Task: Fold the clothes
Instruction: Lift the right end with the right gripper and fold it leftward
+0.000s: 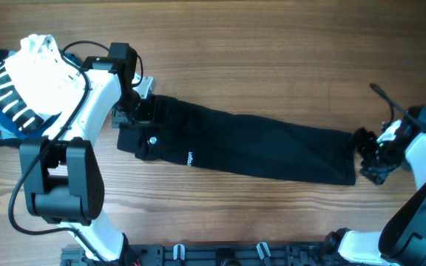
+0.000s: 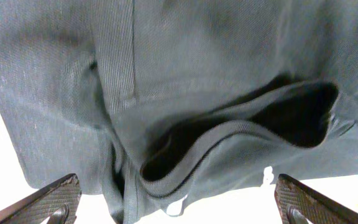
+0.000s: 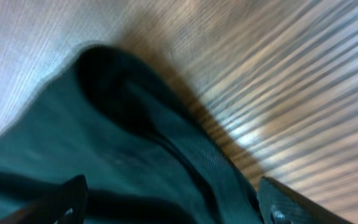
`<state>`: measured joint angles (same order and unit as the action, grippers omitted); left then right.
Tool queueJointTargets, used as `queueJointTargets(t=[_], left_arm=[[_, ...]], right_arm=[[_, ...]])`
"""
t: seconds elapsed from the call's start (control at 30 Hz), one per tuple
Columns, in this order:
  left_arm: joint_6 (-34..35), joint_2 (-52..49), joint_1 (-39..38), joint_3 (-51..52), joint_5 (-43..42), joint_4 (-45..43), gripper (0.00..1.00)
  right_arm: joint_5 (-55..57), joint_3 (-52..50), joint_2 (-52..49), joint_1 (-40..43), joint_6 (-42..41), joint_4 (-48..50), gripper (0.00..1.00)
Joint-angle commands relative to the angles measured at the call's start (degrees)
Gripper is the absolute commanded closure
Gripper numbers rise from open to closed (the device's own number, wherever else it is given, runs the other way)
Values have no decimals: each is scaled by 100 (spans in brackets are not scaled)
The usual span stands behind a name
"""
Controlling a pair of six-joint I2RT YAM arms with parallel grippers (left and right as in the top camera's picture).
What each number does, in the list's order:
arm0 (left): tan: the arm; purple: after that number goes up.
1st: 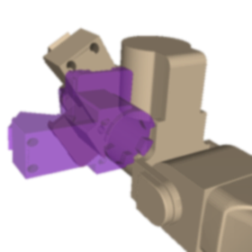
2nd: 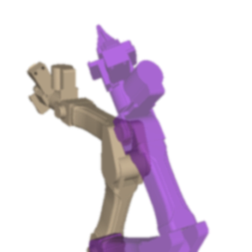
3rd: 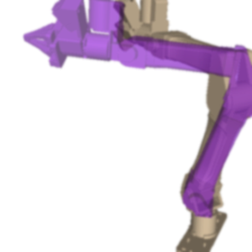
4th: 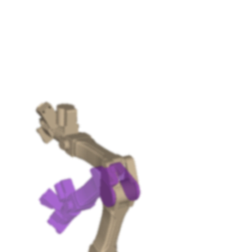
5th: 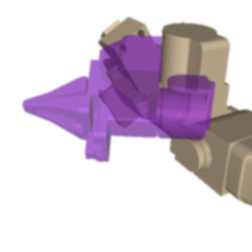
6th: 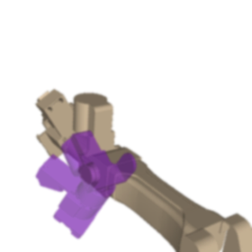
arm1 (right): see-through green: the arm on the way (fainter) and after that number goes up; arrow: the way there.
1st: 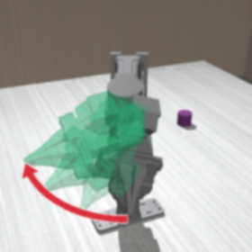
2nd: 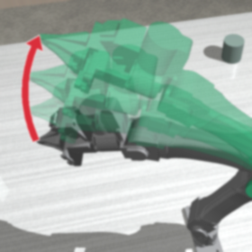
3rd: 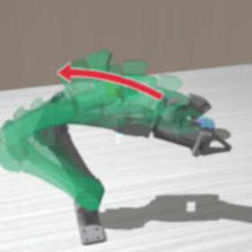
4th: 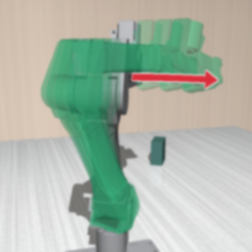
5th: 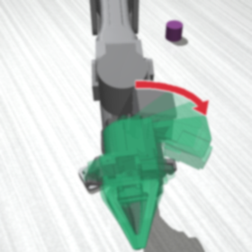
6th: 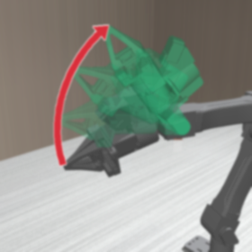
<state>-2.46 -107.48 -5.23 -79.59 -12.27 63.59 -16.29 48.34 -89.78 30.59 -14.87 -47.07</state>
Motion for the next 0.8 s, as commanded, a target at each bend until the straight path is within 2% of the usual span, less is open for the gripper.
queueJointTargets(t=[0.0,0.13,0.2,0.23,0.33,0.47,0.5,0.53,0.77], left_arm=[[-9,173,22,-24,-140,-149,0],[-11,173,22,-24,-140,-214,0],[-11,173,22,-24,-140,-214,0],[-11,173,22,-24,-140,-216,0],[-11,173,22,-24,-140,-254,0],[-11,173,22,-24,-138,-256,0],[-11,173,22,-24,-138,-256,0],[-11,173,22,-24,-138,-256,0],[-33,175,24,-24,-133,-262,0]], right_arm=[[-470,-647,-2,13,144,470,12],[-1287,-1154,-2,13,533,1261,12],[-1746,-1281,-2,2,789,1504,14],[-1886,-1300,-2,0,898,1523,20],[-2396,-1300,0,-61,1296,1526,36],[-2490,-1287,2,-87,1322,1600,83],[-2490,-1250,2,-81,1318,1598,92],[-2487,-1178,4,-70,1316,1563,96],[-1722,-4,286,195,697,621,96]])
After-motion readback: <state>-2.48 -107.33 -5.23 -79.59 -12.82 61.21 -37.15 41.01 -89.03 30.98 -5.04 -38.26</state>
